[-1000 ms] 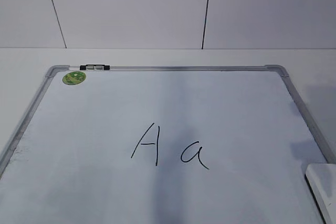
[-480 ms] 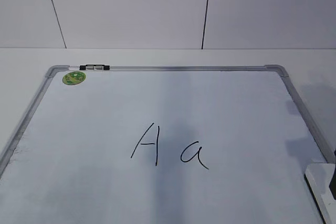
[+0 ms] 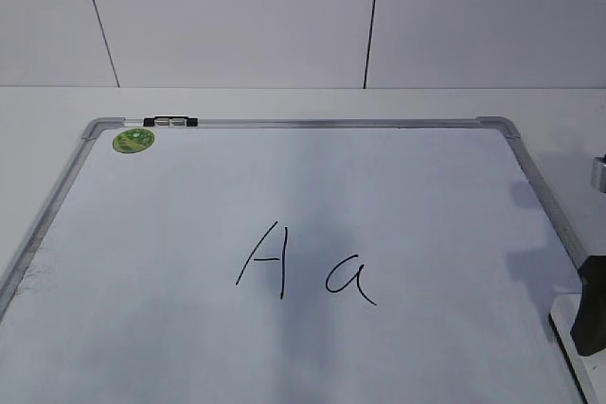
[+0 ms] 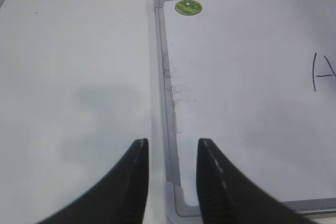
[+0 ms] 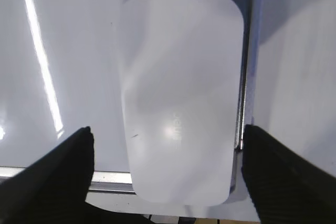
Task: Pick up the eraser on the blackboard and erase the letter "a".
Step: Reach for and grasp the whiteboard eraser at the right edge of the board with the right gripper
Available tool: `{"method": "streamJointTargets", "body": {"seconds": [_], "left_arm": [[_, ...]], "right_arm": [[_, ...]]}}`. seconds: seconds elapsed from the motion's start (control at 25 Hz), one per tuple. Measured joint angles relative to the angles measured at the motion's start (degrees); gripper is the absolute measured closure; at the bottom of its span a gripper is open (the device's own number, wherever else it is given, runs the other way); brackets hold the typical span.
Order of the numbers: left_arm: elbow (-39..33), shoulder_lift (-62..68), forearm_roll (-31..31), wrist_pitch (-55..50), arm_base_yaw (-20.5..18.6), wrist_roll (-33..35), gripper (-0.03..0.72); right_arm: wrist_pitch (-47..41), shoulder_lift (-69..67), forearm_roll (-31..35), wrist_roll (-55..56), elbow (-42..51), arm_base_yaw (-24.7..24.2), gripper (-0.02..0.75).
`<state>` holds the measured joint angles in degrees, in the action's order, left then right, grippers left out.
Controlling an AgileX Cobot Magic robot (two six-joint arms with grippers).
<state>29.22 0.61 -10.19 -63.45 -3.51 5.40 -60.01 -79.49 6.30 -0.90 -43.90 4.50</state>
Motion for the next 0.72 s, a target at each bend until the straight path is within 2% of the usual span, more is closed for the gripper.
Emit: {"method": "streamJointTargets", "body": {"seconds": [0.72], "left_arm": [[0.00,0.00,-0.07,0.00,0.00,0.00,0.453]], "right_arm": [[2.42,-3.17,-0.74,-0.25,-0.12,0.09,0.066]]}}
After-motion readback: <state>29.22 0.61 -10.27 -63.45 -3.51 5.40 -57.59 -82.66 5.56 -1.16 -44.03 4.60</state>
